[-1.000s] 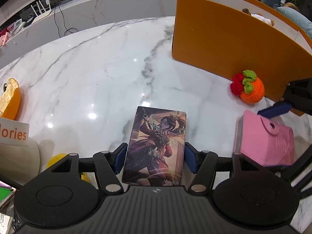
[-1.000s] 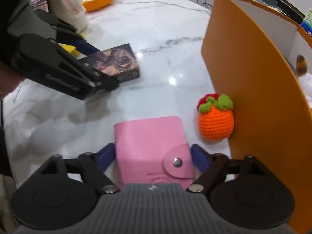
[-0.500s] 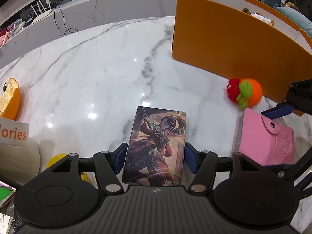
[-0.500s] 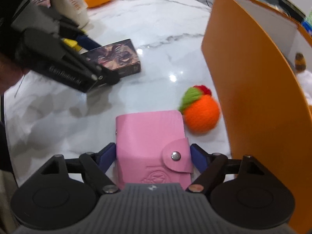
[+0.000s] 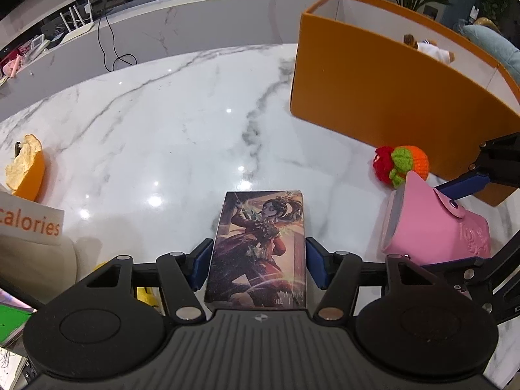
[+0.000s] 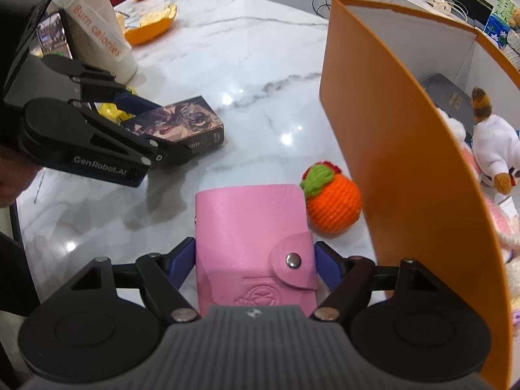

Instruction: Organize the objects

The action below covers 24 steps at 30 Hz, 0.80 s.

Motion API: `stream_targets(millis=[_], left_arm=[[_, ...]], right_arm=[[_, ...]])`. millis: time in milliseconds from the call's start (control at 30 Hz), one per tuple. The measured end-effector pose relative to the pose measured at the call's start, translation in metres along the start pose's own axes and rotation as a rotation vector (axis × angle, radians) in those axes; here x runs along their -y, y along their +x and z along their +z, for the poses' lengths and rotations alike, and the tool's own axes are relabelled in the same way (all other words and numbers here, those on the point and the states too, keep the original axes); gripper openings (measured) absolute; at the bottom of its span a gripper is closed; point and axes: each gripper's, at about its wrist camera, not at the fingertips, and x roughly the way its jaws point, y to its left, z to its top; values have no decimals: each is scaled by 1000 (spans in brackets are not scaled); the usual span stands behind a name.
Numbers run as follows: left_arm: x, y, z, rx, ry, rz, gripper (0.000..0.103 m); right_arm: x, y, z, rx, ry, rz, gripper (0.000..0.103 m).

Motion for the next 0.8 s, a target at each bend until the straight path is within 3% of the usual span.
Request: stream_targets(millis=[800], left_arm=[[2, -45, 6, 96, -17, 17, 69]], right_arm=[[1, -47, 2, 113, 35, 12, 78]])
